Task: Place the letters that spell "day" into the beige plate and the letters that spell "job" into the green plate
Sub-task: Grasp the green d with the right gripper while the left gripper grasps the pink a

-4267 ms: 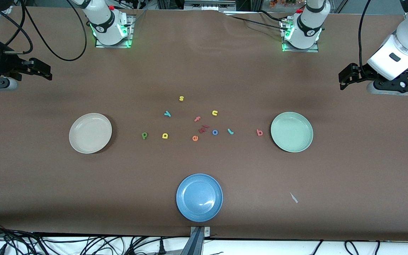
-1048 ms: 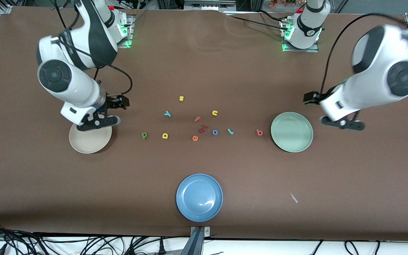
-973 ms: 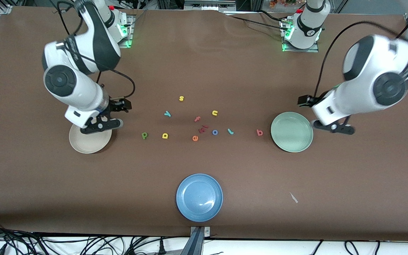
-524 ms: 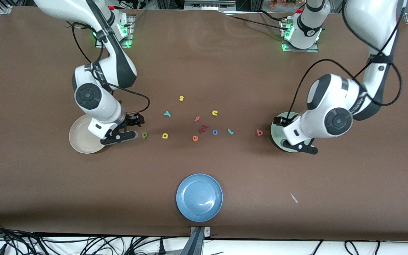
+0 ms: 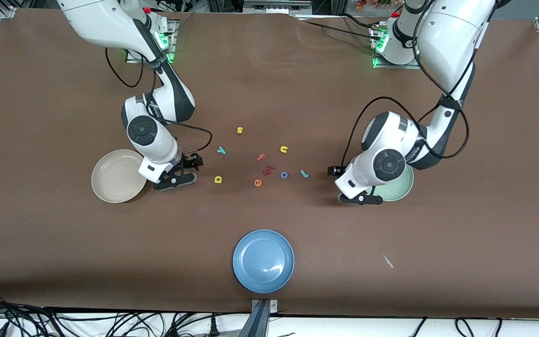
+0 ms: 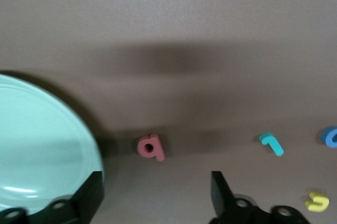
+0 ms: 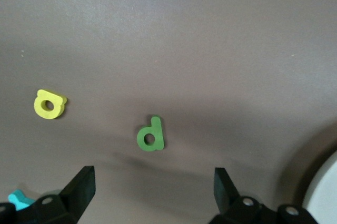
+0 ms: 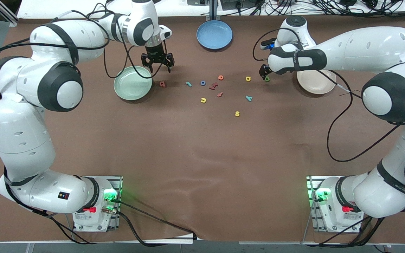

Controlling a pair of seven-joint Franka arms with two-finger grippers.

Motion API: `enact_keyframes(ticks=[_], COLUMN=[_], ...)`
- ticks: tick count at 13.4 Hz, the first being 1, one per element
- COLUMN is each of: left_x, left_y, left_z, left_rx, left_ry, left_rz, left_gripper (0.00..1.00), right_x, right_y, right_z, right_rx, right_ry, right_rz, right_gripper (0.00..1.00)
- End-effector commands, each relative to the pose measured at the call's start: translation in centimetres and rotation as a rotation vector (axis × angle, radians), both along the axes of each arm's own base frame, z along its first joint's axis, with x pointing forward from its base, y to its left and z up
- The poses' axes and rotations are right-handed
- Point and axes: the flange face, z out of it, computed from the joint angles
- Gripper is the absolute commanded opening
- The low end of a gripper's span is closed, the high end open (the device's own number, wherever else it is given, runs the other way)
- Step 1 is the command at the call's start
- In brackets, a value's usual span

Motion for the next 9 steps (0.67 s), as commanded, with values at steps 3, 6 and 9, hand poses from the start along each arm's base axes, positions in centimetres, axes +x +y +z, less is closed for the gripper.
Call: enact_keyframes(ticks=[3,6,9], left_x=[-1.7,-1.6,-1.6], left_y=[-0.6,0.0,0.7], left_z=[-4.8,-5.7,-6.2], left_rx=[0.021,0.011,0.019], left_ry=[0.029,-0.002,0.007], left_rz=[0.041,0.072,0.087], left_gripper=[0.63,0.56,0.56], right_x=[-0.1,0.0,0.2], right_y=[0.3,0.5,0.9], right_z=[-2.0,-2.6,-3.2], right_rx=[0.005,0.007,0.012], right_ry=[0.005,0.005,0.002], right_rz=[-0.007,-0.009,-0.004], right_gripper=[1.0,0.99,0.98])
